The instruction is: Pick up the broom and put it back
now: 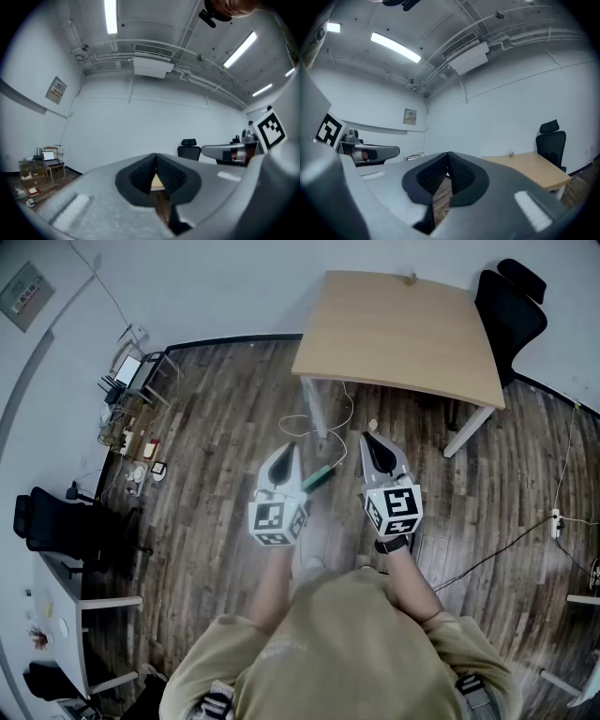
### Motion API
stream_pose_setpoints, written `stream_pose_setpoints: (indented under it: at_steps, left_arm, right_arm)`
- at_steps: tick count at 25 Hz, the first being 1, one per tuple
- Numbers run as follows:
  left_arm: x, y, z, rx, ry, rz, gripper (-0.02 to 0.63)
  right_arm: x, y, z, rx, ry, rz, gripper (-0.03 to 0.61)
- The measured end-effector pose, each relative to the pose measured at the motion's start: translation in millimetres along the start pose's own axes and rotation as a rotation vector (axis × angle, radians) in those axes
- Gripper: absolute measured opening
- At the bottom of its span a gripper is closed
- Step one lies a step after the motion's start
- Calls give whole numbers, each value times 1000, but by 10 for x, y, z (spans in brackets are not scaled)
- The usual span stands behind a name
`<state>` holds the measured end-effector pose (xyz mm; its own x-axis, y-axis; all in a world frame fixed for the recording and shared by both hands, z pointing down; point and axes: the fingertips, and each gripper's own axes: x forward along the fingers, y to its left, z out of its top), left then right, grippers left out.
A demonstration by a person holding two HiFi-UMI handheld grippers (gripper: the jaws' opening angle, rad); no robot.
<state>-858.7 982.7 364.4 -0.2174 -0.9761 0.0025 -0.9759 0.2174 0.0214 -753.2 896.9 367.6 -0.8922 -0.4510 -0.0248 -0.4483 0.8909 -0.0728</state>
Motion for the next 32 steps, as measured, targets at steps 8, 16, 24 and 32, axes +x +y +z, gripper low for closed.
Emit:
stream_pose_setpoints:
  at_steps: [8, 16, 24, 32]
  left_arm:
    - [-13, -570, -109, -35, -9, -26, 1]
    - [-57, -641, -380, -59, 78, -49, 0]
    - [575, -559, -599, -48, 94, -139, 2]
    - [1237, 469, -660, -132, 87, -39, 2]
  right_arm:
    - [-304, -358, -191, 56, 13, 12, 5]
    - [-378, -438, -479, 162, 51, -40, 5]
    - [75, -879, -739, 173, 90, -118, 5]
    - [1184, -696, -711, 59, 160, -38, 5]
